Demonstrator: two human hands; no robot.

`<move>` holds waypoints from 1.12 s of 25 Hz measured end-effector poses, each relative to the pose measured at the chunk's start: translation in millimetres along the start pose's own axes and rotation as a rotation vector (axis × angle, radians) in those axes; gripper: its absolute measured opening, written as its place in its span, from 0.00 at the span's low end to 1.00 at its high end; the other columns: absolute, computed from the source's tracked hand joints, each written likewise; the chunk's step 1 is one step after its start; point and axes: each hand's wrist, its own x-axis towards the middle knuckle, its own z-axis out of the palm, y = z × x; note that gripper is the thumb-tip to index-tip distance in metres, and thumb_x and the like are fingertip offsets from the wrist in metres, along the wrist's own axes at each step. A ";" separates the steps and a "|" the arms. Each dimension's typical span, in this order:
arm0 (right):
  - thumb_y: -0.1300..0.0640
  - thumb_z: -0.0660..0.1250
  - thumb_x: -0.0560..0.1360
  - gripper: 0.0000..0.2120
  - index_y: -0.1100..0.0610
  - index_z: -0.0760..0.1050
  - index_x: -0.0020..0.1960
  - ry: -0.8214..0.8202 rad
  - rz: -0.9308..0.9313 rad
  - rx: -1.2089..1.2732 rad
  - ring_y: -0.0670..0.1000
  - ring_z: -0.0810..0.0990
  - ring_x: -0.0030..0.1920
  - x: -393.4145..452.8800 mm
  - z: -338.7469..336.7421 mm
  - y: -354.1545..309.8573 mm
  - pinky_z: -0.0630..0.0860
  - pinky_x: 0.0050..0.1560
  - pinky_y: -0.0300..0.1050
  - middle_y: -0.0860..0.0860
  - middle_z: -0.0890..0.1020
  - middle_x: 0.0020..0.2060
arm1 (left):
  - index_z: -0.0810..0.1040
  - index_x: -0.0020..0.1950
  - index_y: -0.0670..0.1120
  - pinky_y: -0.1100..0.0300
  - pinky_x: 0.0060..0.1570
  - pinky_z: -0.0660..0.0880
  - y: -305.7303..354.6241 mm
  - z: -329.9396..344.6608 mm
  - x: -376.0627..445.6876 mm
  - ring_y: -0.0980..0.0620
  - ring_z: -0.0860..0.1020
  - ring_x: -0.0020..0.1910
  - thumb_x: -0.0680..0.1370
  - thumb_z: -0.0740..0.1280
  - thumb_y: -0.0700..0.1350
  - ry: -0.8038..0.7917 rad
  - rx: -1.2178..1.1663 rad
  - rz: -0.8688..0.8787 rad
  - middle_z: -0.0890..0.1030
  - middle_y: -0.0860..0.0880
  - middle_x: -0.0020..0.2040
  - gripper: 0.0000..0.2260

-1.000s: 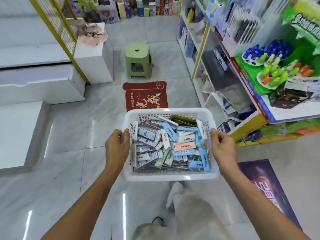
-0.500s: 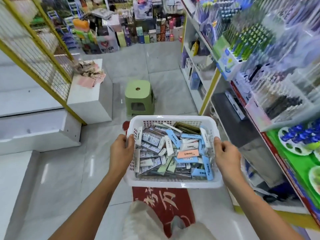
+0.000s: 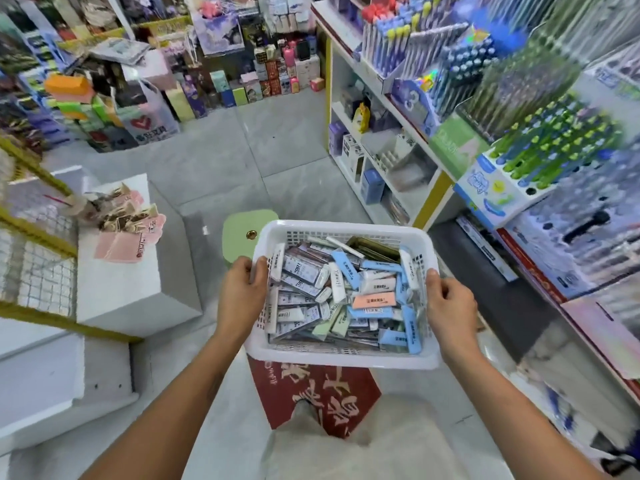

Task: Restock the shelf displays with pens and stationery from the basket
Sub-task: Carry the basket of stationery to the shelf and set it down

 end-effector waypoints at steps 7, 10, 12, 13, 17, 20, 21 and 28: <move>0.45 0.59 0.83 0.23 0.57 0.68 0.34 0.112 0.055 -0.029 0.53 0.73 0.32 138.3 64.2 -73.4 0.62 0.30 0.47 0.54 0.75 0.30 | 0.70 0.38 0.40 0.54 0.29 0.65 39.3 58.0 187.2 0.50 0.69 0.29 0.82 0.60 0.52 -0.046 0.089 0.069 0.74 0.44 0.31 0.19; 0.45 0.59 0.83 0.24 0.59 0.68 0.34 0.122 0.052 -0.010 0.54 0.72 0.32 217.3 97.3 -97.7 0.64 0.32 0.48 0.54 0.74 0.30 | 0.72 0.38 0.42 0.56 0.28 0.65 58.7 96.2 272.2 0.51 0.71 0.29 0.82 0.61 0.52 -0.042 0.093 0.086 0.76 0.48 0.31 0.17; 0.45 0.59 0.83 0.25 0.62 0.70 0.36 0.141 0.047 -0.021 0.56 0.72 0.33 258.0 113.1 -113.1 0.64 0.32 0.49 0.56 0.75 0.31 | 0.72 0.39 0.43 0.57 0.28 0.66 72.7 113.9 316.8 0.54 0.70 0.29 0.82 0.61 0.53 -0.030 0.108 0.079 0.75 0.49 0.31 0.17; 0.45 0.58 0.83 0.25 0.62 0.71 0.36 0.143 0.056 -0.011 0.56 0.72 0.33 278.4 120.3 -121.7 0.64 0.32 0.50 0.56 0.75 0.31 | 0.72 0.39 0.43 0.57 0.28 0.65 80.7 121.9 340.2 0.54 0.70 0.29 0.81 0.61 0.53 -0.035 0.110 0.073 0.74 0.49 0.31 0.17; 0.46 0.58 0.83 0.24 0.64 0.73 0.39 0.130 0.078 0.008 0.59 0.75 0.35 335.3 143.4 -158.7 0.68 0.35 0.51 0.59 0.77 0.34 | 0.71 0.37 0.44 0.57 0.27 0.64 112.3 135.8 419.2 0.54 0.67 0.27 0.81 0.62 0.52 -0.079 0.123 0.087 0.72 0.50 0.29 0.16; 0.46 0.58 0.83 0.22 0.57 0.70 0.35 0.151 0.096 0.022 0.52 0.74 0.32 360.0 166.9 -179.2 0.65 0.31 0.46 0.53 0.75 0.31 | 0.71 0.36 0.46 0.59 0.27 0.63 126.6 136.1 467.9 0.54 0.68 0.27 0.81 0.62 0.51 -0.107 0.159 0.126 0.73 0.51 0.29 0.16; 0.46 0.58 0.83 0.21 0.56 0.70 0.35 0.143 0.105 0.038 0.51 0.74 0.32 369.0 176.9 -185.8 0.66 0.31 0.46 0.52 0.75 0.31 | 0.71 0.36 0.45 0.58 0.27 0.64 129.2 136.6 485.6 0.53 0.69 0.27 0.81 0.62 0.51 -0.114 0.179 0.134 0.73 0.50 0.29 0.16; 0.45 0.58 0.83 0.22 0.59 0.73 0.39 0.144 0.233 0.119 0.55 0.78 0.36 449.6 267.4 -215.9 0.72 0.36 0.47 0.55 0.78 0.34 | 0.73 0.38 0.41 0.55 0.30 0.65 125.6 168.1 628.4 0.48 0.72 0.30 0.81 0.62 0.52 -0.196 0.259 0.165 0.76 0.45 0.31 0.18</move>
